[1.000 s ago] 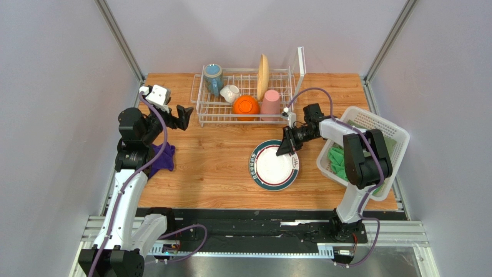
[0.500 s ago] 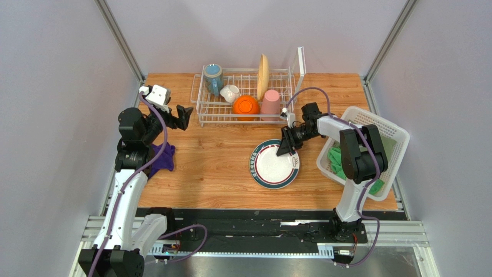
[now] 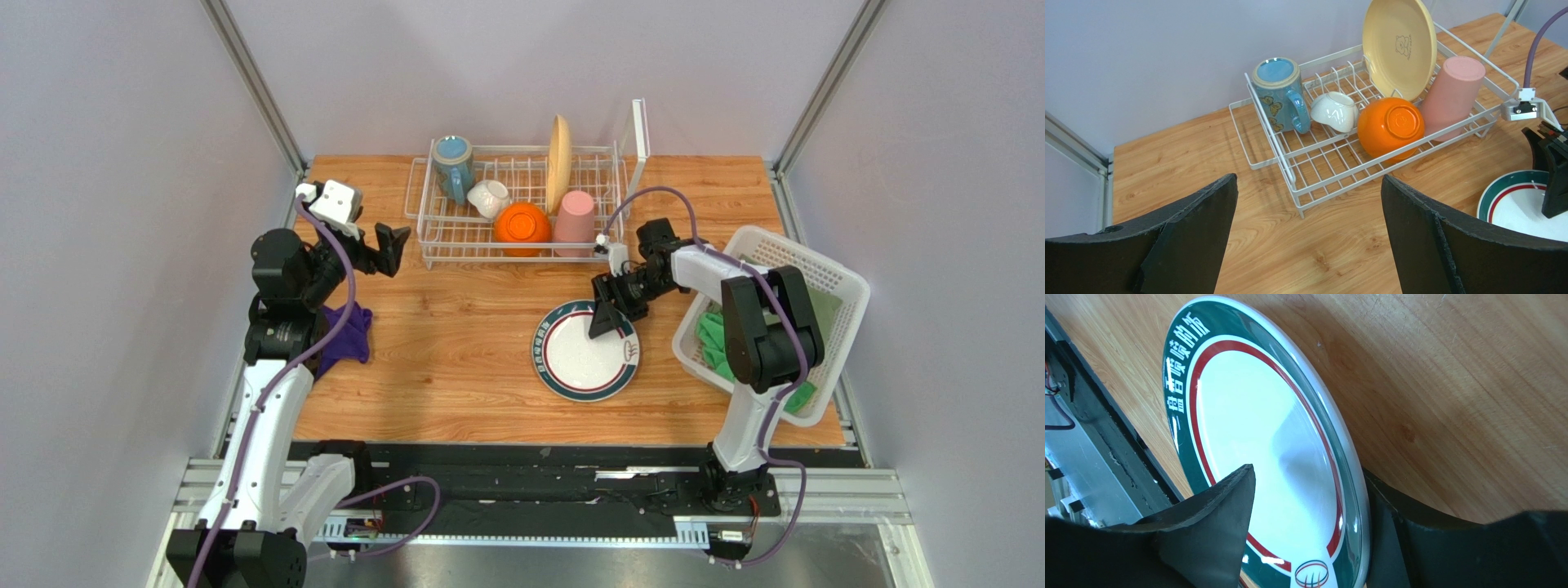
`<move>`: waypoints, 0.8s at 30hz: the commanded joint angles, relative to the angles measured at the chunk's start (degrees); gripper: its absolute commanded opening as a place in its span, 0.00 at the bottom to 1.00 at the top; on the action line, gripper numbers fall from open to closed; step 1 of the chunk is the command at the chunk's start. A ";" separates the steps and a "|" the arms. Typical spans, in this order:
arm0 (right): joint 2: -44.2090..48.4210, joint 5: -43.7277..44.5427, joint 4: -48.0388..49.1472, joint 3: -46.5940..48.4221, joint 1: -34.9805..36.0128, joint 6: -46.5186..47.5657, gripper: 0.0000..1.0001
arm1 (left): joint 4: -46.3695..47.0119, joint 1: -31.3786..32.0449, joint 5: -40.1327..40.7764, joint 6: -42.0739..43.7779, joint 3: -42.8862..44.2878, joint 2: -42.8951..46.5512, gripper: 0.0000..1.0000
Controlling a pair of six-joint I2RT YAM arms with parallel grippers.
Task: Unload the mixed dishes from the dish rack
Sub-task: Place the plate at the center of the board.
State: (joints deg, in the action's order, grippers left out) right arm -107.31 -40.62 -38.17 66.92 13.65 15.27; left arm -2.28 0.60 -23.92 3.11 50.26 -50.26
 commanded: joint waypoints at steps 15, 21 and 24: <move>10.97 14.51 -0.94 -1.88 1.56 -1.47 0.72 | 2.11 -0.25 -1.48 0.49 -0.43 1.74 0.95; 13.87 18.99 -1.46 -1.53 1.91 -1.38 0.72 | 2.02 -0.25 -1.57 0.31 -0.51 1.74 0.95; 15.98 21.36 -1.73 -0.47 2.08 -1.73 0.72 | 2.02 -0.25 -1.48 0.49 -0.51 1.83 0.95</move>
State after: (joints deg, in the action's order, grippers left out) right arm -95.26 -23.64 -39.88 64.82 15.20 14.35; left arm -2.28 0.60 -24.62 3.09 49.93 -49.45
